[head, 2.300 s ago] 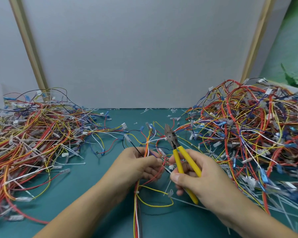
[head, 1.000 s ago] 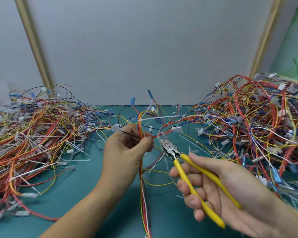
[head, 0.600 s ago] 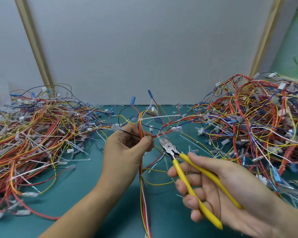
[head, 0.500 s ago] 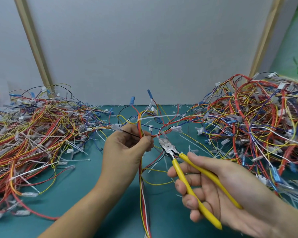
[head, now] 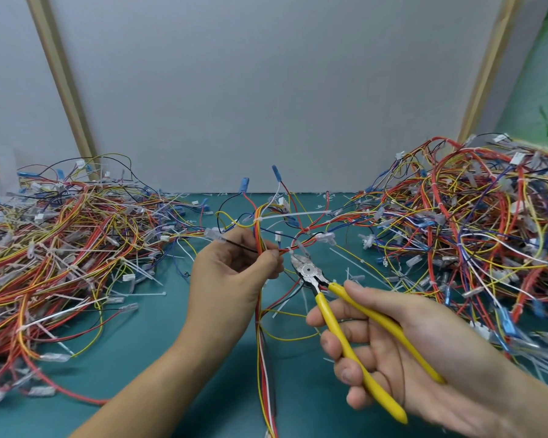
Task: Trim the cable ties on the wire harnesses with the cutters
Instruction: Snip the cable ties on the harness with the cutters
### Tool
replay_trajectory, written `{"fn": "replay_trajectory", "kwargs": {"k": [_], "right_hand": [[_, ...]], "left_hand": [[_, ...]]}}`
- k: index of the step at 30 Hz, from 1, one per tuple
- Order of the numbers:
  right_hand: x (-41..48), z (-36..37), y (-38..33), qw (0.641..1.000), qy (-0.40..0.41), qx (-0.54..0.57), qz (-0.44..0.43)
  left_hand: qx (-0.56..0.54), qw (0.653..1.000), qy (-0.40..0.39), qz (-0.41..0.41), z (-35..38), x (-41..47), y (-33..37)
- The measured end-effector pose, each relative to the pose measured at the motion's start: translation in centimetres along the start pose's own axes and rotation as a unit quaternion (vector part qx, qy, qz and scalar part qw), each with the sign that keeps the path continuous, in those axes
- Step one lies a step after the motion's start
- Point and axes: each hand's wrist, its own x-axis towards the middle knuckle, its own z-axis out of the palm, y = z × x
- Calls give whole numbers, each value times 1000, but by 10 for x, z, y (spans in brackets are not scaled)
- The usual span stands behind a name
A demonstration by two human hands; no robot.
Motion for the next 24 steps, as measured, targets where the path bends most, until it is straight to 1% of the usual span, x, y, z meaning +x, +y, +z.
{"fn": "replay_trajectory", "kwargs": {"k": [9,24], "right_hand": [[0,0,-1,1000,-5,4,3],[-1,1,-1,1000,-12,10,8]], "left_hand": [[-18,1000,-7,1,0,0,0],[-17,1000,-13,6,-1,-1,0]]}}
